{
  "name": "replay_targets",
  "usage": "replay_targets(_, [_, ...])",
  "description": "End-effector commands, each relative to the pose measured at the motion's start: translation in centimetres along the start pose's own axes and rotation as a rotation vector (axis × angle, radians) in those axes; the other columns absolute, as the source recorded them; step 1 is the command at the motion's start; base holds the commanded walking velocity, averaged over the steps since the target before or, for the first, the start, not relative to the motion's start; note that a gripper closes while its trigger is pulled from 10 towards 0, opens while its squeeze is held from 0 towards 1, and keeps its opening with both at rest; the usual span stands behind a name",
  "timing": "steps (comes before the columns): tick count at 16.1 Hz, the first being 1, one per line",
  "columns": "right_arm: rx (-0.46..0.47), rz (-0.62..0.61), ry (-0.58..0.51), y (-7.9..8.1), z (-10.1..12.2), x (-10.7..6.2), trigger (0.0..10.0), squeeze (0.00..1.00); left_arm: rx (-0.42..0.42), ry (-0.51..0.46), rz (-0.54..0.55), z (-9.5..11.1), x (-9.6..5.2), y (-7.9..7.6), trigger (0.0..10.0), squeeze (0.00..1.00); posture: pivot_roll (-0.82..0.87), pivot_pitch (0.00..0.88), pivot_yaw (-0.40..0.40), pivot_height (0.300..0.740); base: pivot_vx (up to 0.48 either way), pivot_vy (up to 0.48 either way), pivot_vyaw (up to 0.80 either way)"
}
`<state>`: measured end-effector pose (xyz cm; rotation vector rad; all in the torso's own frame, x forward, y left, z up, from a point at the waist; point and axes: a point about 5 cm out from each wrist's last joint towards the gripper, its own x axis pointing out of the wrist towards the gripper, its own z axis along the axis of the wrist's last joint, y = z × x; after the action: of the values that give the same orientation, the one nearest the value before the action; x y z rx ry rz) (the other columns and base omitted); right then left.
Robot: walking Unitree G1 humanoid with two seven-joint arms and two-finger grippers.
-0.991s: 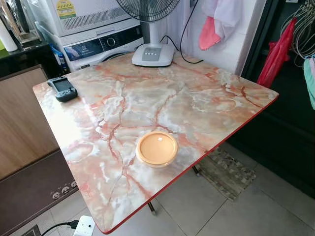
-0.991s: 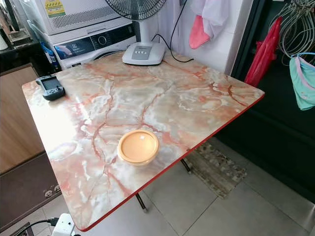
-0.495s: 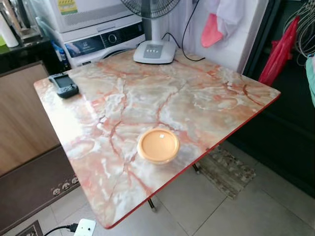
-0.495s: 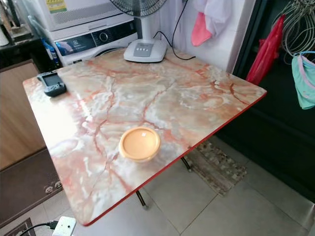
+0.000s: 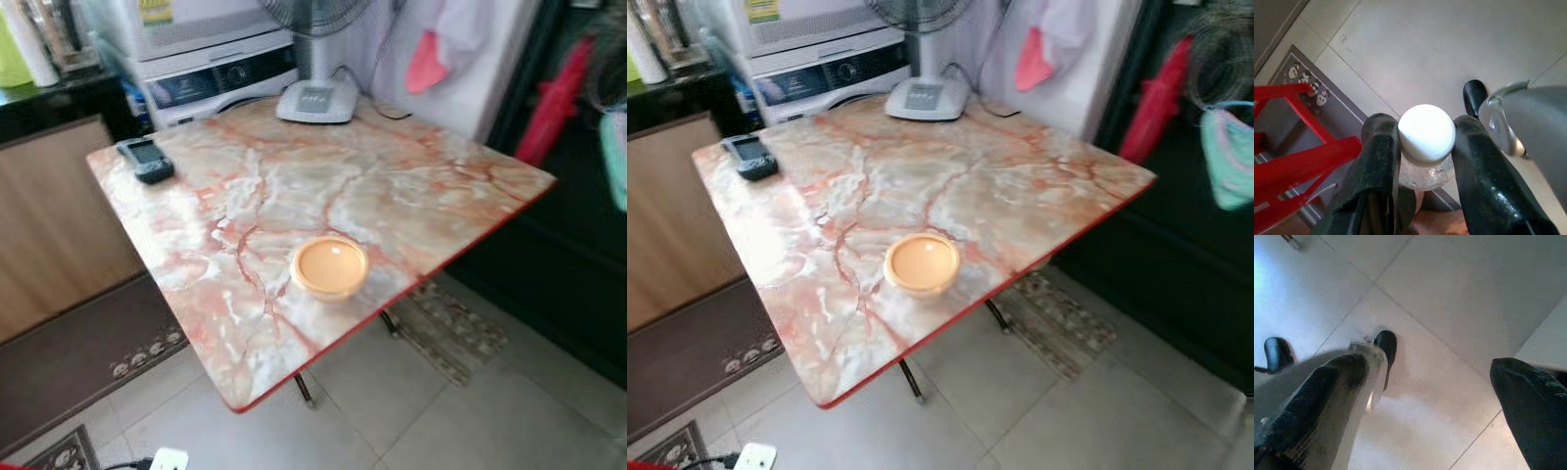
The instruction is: Restocking fridge
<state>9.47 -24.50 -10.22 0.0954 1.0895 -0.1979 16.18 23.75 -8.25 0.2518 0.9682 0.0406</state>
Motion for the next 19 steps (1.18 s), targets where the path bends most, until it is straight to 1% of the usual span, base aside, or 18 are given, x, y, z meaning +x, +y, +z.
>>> replay_targets(1, [0.0, -0.006, -0.012, -0.3, 0.5, 0.0, 10.0, 0.0, -0.005, 0.028, -0.001, -0.9, -0.2, -0.2, 10.0, 0.0, 0.15, 0.028, 0.007, 0.74, -0.259, 0.0, 0.0])
replay_targets(8, [0.002, -0.003, -0.015, -0.2, 0.5, 0.1, 10.0, 0.0, -0.006, 0.025, 0.003, -0.8, -0.2, 0.0, 10.0, 0.0, 0.15, 0.019, 0.002, 0.74, -0.256, 0.0, 0.0])
replay_targets(12, [-0.001, -0.004, -0.014, -0.3, 0.5, 0.0, 10.0, 0.0, -0.007, 0.026, -0.003, -0.8, -0.1, -0.4, 10.0, 0.0, 0.14, 0.02, -0.006, 0.74, -0.26, 0.0, 0.0])
replay_targets(15, [-0.004, -0.007, -0.015, -0.6, 0.6, 0.0, 10.0, 0.0, -0.012, 0.026, -0.008, -0.7, -0.1, -0.9, 10.0, 0.0, 0.15, 0.022, -0.019, 0.74, -0.254, 0.0, 0.0])
replay_targets(19, [0.009, -0.01, -0.021, -0.7, 0.7, 0.0, 10.0, 0.0, 0.004, 0.04, -0.007, -0.8, -0.1, -1.3, 10.0, 0.0, 0.14, 0.018, -0.027, 0.74, 0.0, 0.0, 0.0])
